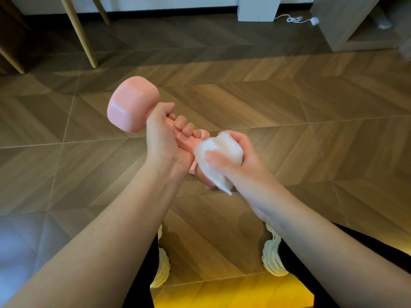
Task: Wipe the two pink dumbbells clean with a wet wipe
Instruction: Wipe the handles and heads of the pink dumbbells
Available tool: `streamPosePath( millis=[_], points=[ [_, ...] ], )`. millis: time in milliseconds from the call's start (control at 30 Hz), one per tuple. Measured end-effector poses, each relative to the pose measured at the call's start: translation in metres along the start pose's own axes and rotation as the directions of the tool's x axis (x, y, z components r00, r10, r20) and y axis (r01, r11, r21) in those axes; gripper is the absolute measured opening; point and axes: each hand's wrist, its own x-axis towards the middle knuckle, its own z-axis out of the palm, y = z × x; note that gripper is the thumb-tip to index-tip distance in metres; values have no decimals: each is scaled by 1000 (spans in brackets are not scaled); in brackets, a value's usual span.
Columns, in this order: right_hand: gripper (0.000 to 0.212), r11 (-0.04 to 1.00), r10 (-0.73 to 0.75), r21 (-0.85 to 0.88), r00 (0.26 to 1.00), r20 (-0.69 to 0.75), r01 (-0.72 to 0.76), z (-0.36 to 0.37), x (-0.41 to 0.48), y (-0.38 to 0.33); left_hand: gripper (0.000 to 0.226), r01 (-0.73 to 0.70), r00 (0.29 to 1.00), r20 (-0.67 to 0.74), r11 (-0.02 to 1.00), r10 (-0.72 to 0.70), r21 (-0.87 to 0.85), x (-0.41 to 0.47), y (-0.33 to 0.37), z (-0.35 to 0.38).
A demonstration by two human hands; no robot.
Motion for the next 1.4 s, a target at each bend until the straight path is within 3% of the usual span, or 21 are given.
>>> streamPosePath(
  millis=[100, 167, 267, 333, 433, 533, 633, 733, 1033, 1200, 1300, 1400],
  points=[
    [37, 998, -26, 51, 1000, 7, 26, -4, 0, -3, 33, -15, 1000, 19, 1000, 14, 22, 1, 0, 3],
    [44, 996, -20, 92, 997, 77, 13, -9, -1, -5, 33, -7, 1000, 22, 1000, 7, -9, 1, 3, 3],
    [63, 999, -45, -6, 988, 151, 46, -14, -4, -2, 33, 23, 1000, 21, 997, -22, -67, -1, 5, 1],
    [67, 996, -73, -48, 992, 105, 79, -11, -4, 1, 34, 32, 999, 17, 997, -30, -70, -1, 4, -1],
    [55, 995, -91, -38, 996, 24, 92, -5, -3, 1, 33, 19, 999, 33, 999, -17, -36, -1, 1, 0],
    [48, 999, -19, 37, 999, 25, 18, -5, -3, -5, 34, -1, 999, 53, 1000, 2, -19, 1, 1, 1],
    [58, 972, 144, 165, 980, 139, -166, -11, -4, -10, 34, 25, 997, 79, 998, -20, -58, 0, 3, -1],
    [60, 928, 197, 259, 944, 266, -267, -19, -5, -13, 34, 41, 993, 110, 996, -32, -78, -2, 3, -2],
    [51, 939, 178, 273, 975, 133, -209, -8, -3, -10, 34, 22, 989, 144, 1000, -23, 5, -3, -2, 0],
    [46, 919, 142, 306, 934, 328, -248, -21, -6, -15, 35, 46, 990, 137, 997, -38, -57, -3, 3, -2],
    [58, 940, 165, 253, 954, 250, -229, -14, -6, -11, 34, 38, 991, 129, 998, -32, -42, -2, 1, -4],
    [55, 959, 161, 213, 978, 130, -186, -4, -5, -7, 33, 15, 990, 137, 1000, -15, 3, -1, -2, -3]
  ],
)
